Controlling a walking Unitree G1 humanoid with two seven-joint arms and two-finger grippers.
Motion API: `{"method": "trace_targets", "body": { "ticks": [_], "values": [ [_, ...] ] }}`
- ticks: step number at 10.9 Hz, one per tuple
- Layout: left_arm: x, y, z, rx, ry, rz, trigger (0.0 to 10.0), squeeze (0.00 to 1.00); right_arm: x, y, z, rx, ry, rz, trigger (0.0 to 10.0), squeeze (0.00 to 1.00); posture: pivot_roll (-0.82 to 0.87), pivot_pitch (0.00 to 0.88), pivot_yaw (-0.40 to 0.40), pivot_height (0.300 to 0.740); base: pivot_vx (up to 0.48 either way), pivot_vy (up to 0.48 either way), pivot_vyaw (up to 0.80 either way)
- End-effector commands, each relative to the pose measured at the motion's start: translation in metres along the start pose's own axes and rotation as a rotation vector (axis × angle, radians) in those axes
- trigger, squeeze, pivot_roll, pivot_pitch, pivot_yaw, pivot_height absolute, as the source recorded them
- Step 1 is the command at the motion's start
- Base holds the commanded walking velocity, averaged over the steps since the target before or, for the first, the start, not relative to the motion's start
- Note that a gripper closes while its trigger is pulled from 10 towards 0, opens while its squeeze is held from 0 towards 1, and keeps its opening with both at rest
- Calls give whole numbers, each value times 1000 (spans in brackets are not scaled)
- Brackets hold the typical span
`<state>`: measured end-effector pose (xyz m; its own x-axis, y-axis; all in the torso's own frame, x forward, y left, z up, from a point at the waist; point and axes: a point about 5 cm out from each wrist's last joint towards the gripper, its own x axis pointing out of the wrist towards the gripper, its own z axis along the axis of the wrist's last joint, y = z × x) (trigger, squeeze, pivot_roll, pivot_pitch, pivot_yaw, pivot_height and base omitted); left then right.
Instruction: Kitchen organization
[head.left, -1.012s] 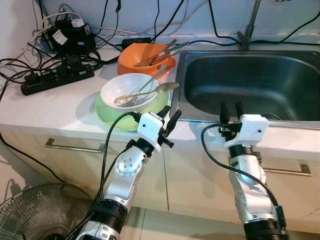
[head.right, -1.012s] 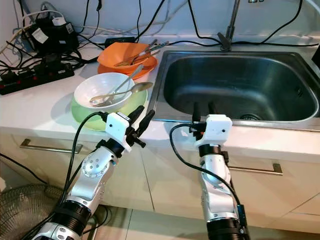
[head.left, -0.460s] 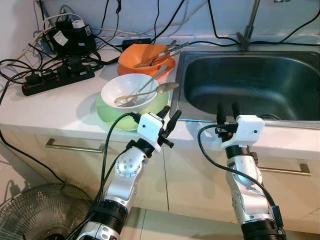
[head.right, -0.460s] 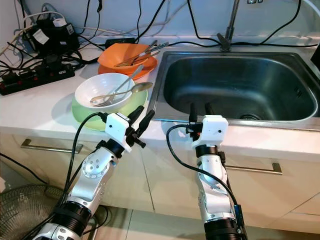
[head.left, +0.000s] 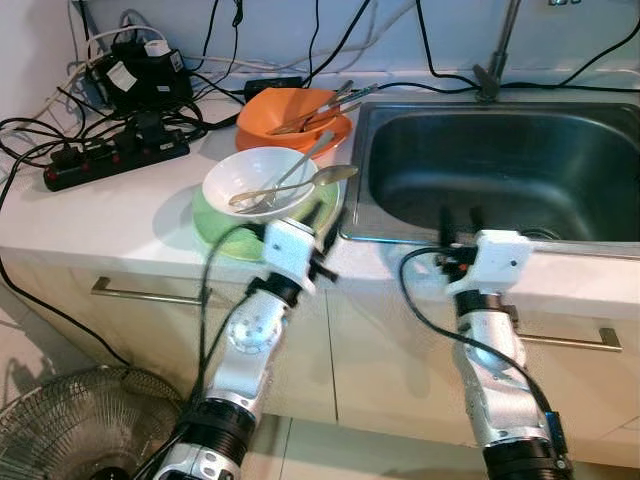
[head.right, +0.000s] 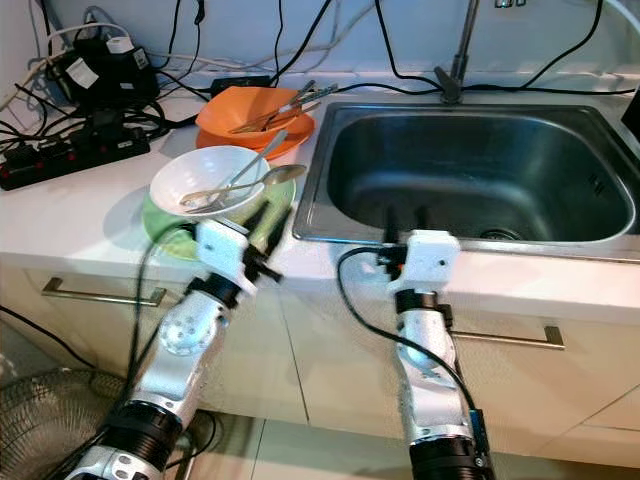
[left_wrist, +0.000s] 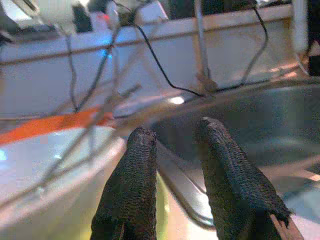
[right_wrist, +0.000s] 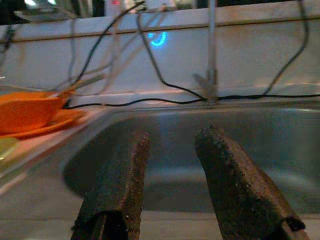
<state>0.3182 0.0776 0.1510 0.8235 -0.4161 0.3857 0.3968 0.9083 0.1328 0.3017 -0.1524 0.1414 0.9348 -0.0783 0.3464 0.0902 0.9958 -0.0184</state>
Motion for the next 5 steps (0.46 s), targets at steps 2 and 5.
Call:
{"method": "trace_targets", "body": {
  "ticks": [2,5],
  "values": [
    [2,5,4,22,-19,26,10000,0,2,0,3,-8,-13,-11,10000,0,7,60,111,740,0,0,0],
    [1,3,2,16,-11,24,10000,0,1,3,1,-8,-4,-8,10000,0,8,63,111,740,0,0,0]
  ]
}}
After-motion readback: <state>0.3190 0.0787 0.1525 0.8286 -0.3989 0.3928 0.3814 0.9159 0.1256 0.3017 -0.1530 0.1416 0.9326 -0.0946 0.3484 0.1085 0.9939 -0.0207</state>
